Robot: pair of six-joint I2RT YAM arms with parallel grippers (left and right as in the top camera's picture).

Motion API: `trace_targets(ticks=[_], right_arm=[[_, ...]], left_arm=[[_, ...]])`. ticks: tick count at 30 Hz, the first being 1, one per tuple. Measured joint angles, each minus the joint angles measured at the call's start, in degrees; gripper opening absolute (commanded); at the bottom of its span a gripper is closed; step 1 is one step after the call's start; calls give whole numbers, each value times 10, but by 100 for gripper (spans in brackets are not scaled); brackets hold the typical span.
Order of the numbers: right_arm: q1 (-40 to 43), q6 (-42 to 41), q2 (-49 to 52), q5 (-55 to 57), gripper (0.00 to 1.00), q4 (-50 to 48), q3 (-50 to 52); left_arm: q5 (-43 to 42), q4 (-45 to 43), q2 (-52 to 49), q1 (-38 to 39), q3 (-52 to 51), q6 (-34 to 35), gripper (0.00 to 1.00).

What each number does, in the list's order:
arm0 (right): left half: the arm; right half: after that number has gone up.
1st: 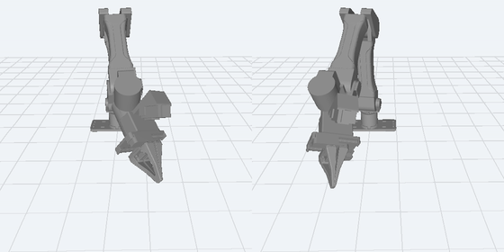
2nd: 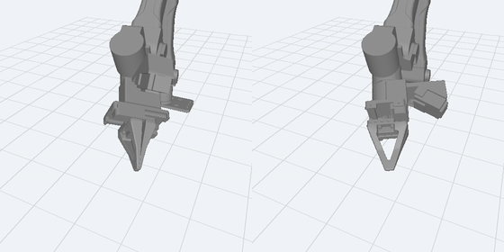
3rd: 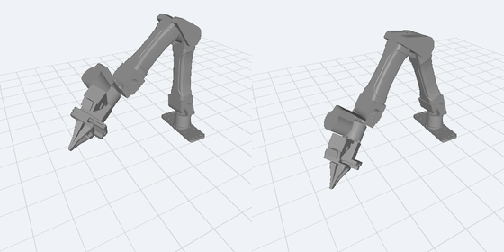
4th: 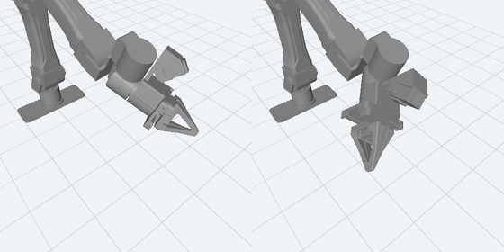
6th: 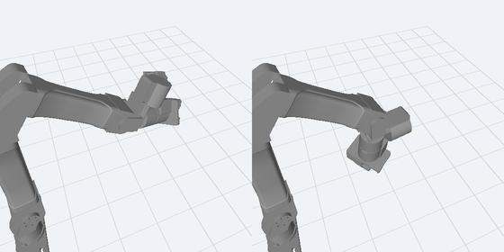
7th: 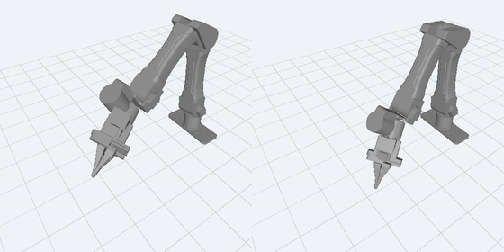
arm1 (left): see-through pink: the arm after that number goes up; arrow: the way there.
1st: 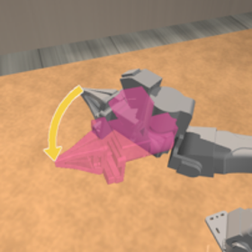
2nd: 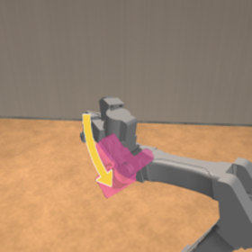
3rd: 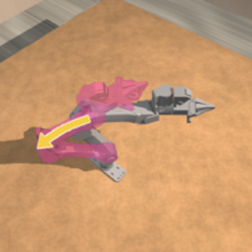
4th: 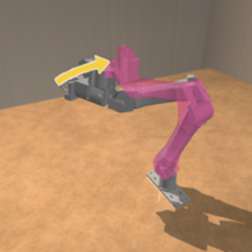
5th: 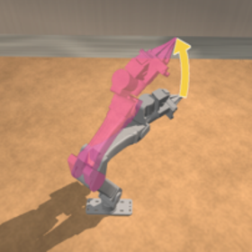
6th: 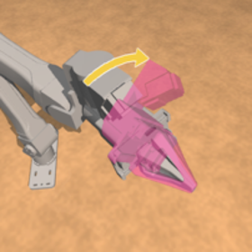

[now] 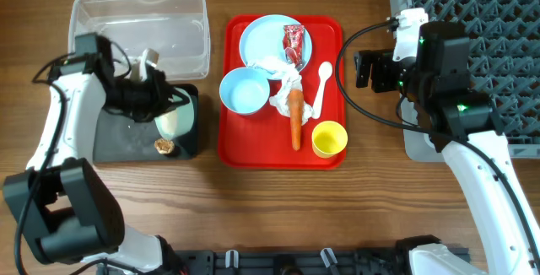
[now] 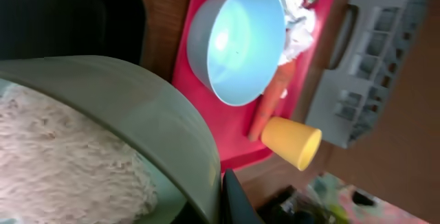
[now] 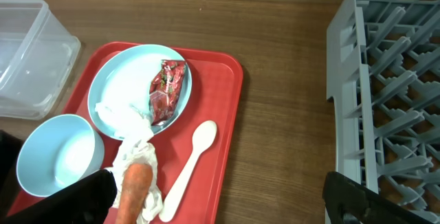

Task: Sort waste into correct bins and load items into the dishwasher rack
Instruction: 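Carry the rice bowl over the black tray and tip the rice out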

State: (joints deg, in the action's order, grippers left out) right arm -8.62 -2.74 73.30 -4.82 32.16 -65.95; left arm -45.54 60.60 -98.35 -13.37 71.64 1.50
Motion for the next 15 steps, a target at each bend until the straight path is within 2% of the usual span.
trace_targets(ticks=[7, 15], right_arm=[[0, 0, 0, 0, 100, 0, 0], [0, 0, 0, 0, 99, 0, 0]], left_arm=[[-108, -21, 0, -56, -58, -52, 4], [-185, -30, 0, -73, -64, -84, 4]])
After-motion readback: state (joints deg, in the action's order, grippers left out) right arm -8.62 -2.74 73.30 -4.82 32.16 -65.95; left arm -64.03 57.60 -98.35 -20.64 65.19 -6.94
